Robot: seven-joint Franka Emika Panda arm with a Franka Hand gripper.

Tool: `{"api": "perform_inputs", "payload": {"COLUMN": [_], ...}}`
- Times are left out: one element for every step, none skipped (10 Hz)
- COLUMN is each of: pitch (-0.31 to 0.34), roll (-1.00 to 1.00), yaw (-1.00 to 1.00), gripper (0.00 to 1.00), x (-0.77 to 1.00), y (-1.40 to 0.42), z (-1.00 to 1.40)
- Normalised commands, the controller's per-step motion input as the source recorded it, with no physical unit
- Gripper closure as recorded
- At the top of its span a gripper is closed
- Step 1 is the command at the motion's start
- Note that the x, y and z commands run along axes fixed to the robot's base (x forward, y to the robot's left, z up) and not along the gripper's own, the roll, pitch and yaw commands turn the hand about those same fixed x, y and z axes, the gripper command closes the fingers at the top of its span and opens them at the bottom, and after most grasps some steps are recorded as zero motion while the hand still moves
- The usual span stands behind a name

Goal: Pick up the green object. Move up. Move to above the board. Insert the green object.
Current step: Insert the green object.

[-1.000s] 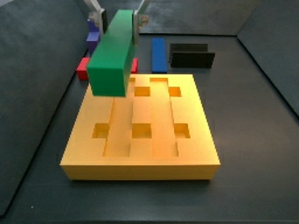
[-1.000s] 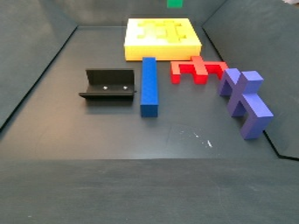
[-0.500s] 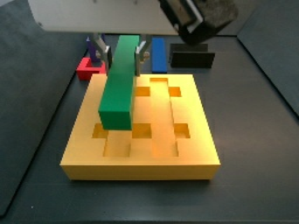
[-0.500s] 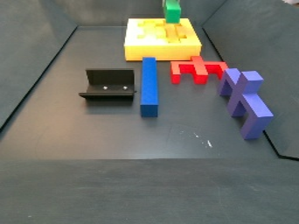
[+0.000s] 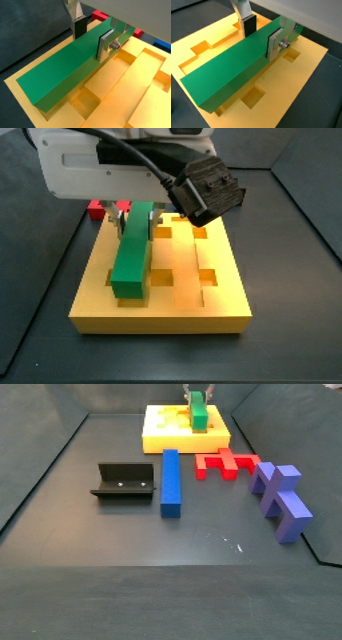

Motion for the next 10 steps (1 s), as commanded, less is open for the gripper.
{"api": "perform_inputs", "payload": {"pitch": [-0.037, -0.013, -0.024, -0.071, -0.056, -0.034, -0.014, 0.0, -0.01, -0.001], "roll": [0.0, 0.0, 0.0, -0.07, -0.04, -0.02, 0.0, 0.0, -0.01, 0.0], "yaw": [0.0, 0.0, 0.0, 0.03, 0.04, 0.02, 0.1, 0.11, 0.03, 0.09], "gripper": [1.0, 1.0, 1.0, 1.0, 1.0, 1.0, 1.0, 1.0, 1.0, 1.0], "x": [-0.04, 0.0, 0.0, 0.0, 0.0, 0.02, 0.07, 0.18, 0.09, 0.1], "y": [0.0, -0.03, -0.07, -0.07, -0.07, -0.1, -0.02, 0.0, 0.0, 0.0], "z": [-0.28, -0.21, -0.22, -0.24, -0.23, -0.2, -0.29, -0.28, -0.28, -0.28]}}
